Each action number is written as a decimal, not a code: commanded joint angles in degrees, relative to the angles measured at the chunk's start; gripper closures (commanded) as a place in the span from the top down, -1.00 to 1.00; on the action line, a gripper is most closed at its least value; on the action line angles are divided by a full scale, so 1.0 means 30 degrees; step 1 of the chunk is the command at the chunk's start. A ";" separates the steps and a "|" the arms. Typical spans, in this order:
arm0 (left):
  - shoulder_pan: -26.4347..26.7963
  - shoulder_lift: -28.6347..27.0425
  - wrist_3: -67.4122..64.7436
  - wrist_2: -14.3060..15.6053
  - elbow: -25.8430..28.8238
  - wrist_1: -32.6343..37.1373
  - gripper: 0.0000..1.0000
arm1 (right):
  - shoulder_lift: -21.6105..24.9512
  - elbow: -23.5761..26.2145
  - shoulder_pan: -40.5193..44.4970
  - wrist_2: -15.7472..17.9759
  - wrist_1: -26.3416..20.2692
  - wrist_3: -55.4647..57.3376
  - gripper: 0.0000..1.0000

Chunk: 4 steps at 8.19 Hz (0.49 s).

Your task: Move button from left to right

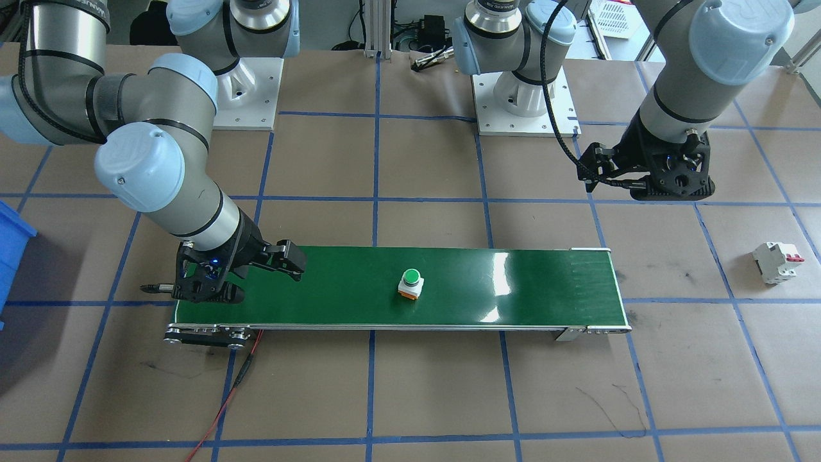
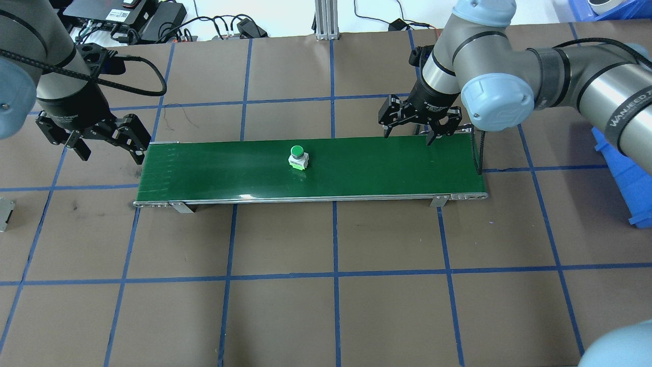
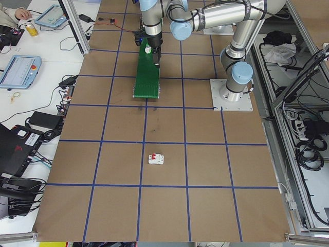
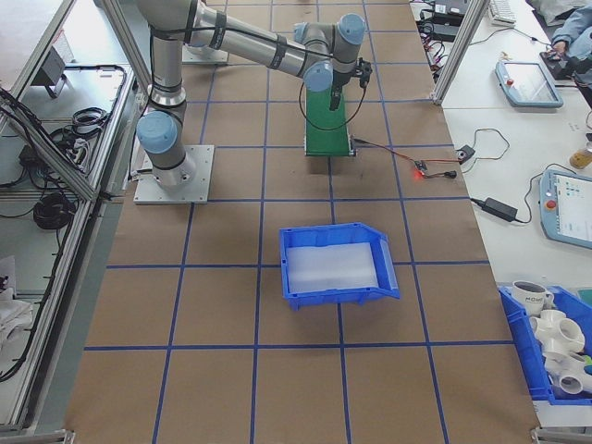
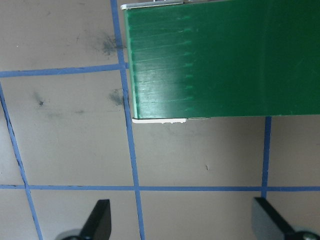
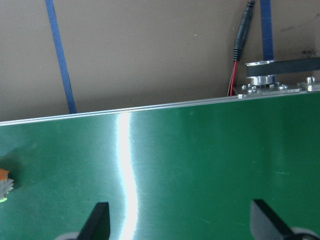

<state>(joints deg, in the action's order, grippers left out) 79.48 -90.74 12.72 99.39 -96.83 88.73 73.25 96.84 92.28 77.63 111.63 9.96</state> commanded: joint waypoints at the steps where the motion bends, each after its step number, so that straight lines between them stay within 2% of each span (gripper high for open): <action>1: 0.0022 0.0535 -0.0022 0.0062 -0.0126 -0.0248 1.00 | 0.0017 0.0004 0.0087 -0.0096 0.0349 0.0371 1.00; 3: 0.0022 0.0892 0.0008 0.0004 -0.0069 -0.0250 1.00 | 0.0017 0.0004 0.0146 -0.0183 0.0555 0.0752 1.00; 4: 0.0022 0.0893 0.0008 0.0004 -0.0010 -0.0279 1.00 | 0.0017 0.0004 0.0205 -0.0822 0.0613 0.1856 1.00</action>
<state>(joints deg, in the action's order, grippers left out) 79.53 -88.57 12.72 99.44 -97.09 88.03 73.29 96.86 92.64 77.07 113.07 11.90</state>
